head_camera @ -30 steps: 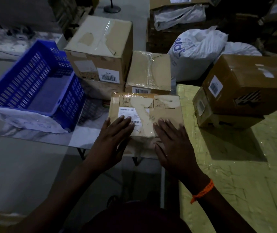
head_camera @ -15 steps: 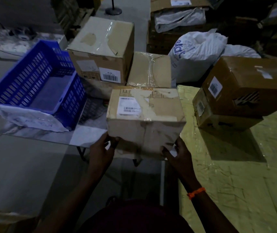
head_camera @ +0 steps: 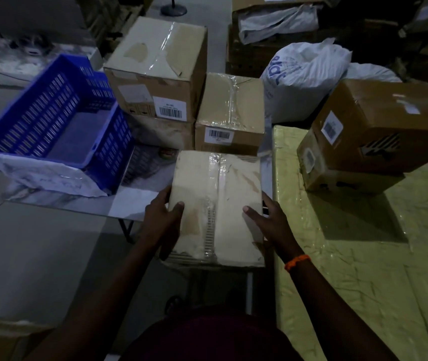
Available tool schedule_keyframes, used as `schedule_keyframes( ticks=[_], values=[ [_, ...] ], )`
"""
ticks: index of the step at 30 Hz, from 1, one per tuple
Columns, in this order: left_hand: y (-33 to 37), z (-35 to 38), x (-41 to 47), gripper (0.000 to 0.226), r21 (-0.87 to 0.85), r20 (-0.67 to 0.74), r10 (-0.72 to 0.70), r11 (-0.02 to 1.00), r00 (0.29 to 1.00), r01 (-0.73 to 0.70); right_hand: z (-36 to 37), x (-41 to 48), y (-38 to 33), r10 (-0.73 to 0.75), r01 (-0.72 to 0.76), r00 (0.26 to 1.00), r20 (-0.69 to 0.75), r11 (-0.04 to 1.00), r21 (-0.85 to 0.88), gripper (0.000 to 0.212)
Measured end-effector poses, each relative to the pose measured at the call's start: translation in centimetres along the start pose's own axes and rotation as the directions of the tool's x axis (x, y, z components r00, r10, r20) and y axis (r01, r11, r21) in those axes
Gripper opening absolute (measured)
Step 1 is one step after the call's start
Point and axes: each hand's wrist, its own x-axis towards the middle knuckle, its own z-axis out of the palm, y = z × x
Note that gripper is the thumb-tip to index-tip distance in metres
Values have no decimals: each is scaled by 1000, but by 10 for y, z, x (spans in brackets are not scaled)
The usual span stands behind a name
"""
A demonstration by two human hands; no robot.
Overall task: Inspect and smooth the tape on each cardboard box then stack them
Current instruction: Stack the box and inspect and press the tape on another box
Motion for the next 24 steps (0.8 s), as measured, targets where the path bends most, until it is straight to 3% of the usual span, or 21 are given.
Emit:
schedule_keyframes(
  ticks=[4, 8, 11, 18, 24],
  values=[
    [-9, -1, 10, 87, 31, 92, 6, 999, 996, -9, 3, 6, 9, 11, -11, 1000, 27, 1000, -3, 64],
    [-16, -4, 15, 88, 46, 145, 25, 998, 989, -32, 5, 3, 16, 39, -41, 998, 44, 997, 57, 71],
    [-16, -8, 11, 91, 60, 156, 16, 998, 988, -25, 6, -11, 17, 58, -66, 997, 56, 985, 158, 61],
    [-39, -12, -42, 64, -143, 165, -97, 982, 981, 121, 13, -72, 30, 125, -136, 990, 63, 964, 227, 58],
    [-20, -10, -65, 67, -221, 156, -24, 974, 987, 59, 6, -92, 2, 100, -97, 995, 1, 966, 241, 73]
  ],
)
